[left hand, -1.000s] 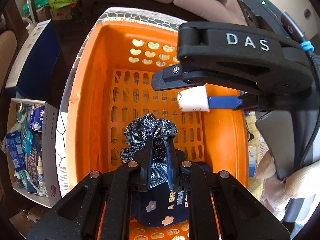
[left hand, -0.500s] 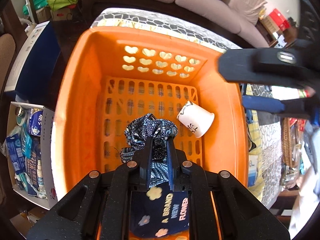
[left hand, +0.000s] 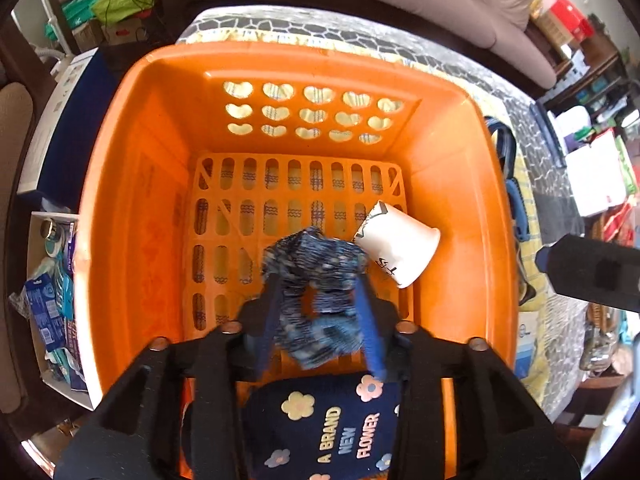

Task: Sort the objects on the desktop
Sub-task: 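Open the left tool to drop the scrunchie while the right tool releases the cup, then withdraw both tools from the basket and move toward the mask pack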

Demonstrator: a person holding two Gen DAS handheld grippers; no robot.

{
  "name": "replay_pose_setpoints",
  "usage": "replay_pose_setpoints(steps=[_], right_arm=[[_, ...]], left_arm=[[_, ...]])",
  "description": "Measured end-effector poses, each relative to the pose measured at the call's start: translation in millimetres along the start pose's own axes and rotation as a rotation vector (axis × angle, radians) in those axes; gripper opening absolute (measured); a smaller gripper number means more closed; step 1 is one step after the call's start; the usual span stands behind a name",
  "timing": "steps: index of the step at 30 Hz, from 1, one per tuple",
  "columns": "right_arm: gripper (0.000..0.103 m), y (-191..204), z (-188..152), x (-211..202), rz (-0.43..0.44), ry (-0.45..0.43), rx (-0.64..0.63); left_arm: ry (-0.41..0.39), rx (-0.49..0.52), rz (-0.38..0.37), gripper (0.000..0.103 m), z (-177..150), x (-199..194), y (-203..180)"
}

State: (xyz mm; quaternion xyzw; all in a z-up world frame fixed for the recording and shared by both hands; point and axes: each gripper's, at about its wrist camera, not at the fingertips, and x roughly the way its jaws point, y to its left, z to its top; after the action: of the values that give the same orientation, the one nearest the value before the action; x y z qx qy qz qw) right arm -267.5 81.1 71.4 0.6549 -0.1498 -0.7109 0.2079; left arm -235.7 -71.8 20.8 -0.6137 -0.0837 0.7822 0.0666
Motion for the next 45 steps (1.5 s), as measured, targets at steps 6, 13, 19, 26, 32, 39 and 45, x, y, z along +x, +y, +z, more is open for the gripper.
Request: replay_pose_setpoints(steps=[6, 13, 19, 26, 32, 39, 45], right_arm=[[0.102, -12.1, -11.2, -4.3, 0.007, -0.004, 0.01], [0.102, -19.4, -33.3, -16.7, -0.021, -0.024, 0.001], [0.102, -27.6, -65.9, -39.9, -0.132, -0.074, -0.056], [0.102, -45.6, -104.6, -70.5, -0.235, -0.133, -0.077], [0.102, -43.4, -139.7, -88.8, -0.327, -0.197, -0.129], [0.102, -45.2, -167.4, -92.8, -0.36, -0.22, -0.166], [0.102, -48.0, -186.0, -97.7, -0.382, -0.249, -0.19]], left_arm=[[-0.025, -0.009, 0.008, 0.049, -6.0, -20.6, 4.0], [-0.057, 0.01, 0.005, 0.05, -24.2, -55.6, -2.3], [-0.063, 0.1, 0.01, 0.058, -56.3, -79.1, -27.1], [-0.089, 0.136, -0.012, 0.059, -89.7, -99.9, -58.9], [-0.093, 0.162, -0.022, 0.059, -113.1, -105.6, -84.0], [-0.102, 0.159, -0.053, 0.072, -131.1, -109.5, -103.1], [-0.11, 0.14, -0.057, 0.073, -137.1, -115.0, -110.7]])
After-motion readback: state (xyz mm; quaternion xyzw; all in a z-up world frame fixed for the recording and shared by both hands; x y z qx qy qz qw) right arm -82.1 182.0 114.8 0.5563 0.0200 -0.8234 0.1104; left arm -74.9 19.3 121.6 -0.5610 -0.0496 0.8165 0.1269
